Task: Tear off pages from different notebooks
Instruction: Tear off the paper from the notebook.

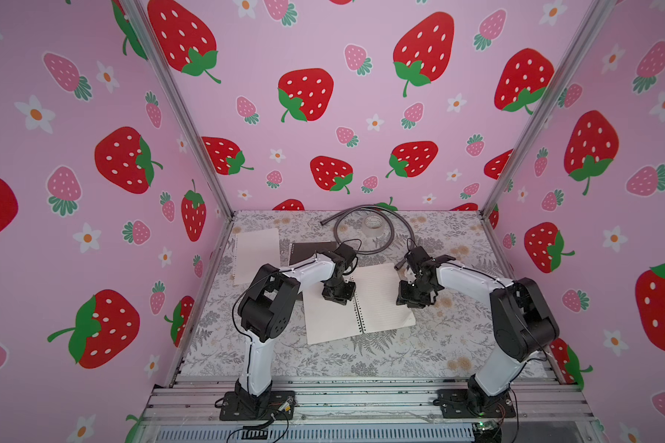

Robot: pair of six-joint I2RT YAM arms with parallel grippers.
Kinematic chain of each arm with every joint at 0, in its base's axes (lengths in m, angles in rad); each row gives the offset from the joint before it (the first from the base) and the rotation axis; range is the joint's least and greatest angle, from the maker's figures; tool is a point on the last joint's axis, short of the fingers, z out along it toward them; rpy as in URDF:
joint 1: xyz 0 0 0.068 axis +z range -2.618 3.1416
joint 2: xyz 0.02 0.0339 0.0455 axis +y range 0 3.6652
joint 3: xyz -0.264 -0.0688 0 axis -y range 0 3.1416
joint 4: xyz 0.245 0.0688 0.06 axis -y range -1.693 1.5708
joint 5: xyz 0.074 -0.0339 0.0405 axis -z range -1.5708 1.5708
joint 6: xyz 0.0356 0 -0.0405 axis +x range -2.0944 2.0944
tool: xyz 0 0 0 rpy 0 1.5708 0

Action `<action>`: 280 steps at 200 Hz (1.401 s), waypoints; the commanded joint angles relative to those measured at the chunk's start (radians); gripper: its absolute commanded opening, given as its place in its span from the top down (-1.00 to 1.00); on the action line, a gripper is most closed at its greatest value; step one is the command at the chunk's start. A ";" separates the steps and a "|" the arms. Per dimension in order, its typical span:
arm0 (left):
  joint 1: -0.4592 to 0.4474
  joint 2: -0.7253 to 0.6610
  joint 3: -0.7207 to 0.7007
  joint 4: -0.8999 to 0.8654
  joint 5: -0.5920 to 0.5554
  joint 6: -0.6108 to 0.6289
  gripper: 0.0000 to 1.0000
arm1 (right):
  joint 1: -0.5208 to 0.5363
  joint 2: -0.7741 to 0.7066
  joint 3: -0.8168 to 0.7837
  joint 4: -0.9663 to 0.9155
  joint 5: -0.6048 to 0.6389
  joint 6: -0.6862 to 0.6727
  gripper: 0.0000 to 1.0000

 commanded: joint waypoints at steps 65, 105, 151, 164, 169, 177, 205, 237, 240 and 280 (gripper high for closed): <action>0.003 0.007 -0.011 -0.041 -0.014 -0.004 1.00 | 0.003 0.058 -0.046 0.018 0.022 -0.023 0.29; 0.003 0.010 -0.011 -0.041 -0.014 -0.006 1.00 | 0.003 0.076 -0.041 0.021 0.068 -0.048 0.37; 0.003 0.013 -0.009 -0.044 -0.012 -0.006 1.00 | 0.003 0.100 0.006 0.018 0.151 -0.098 0.28; 0.004 0.014 -0.008 -0.046 -0.012 -0.005 1.00 | 0.004 0.114 0.023 0.013 0.156 -0.110 0.27; 0.003 0.014 -0.008 -0.046 -0.014 -0.006 1.00 | 0.004 0.119 0.027 0.013 0.160 -0.113 0.28; 0.003 0.013 -0.009 -0.044 -0.013 -0.006 1.00 | 0.005 0.127 0.034 0.014 0.165 -0.118 0.27; 0.003 0.013 -0.009 -0.046 -0.013 -0.005 1.00 | 0.005 0.149 0.066 0.003 0.194 -0.142 0.28; 0.004 0.015 -0.007 -0.047 -0.013 -0.005 1.00 | 0.004 0.167 0.098 -0.011 0.230 -0.169 0.32; 0.003 0.015 -0.008 -0.047 -0.013 -0.005 1.00 | 0.005 0.167 0.099 -0.013 0.235 -0.169 0.34; 0.003 0.018 -0.006 -0.047 -0.010 -0.006 1.00 | 0.015 0.204 0.136 -0.024 0.314 -0.169 0.53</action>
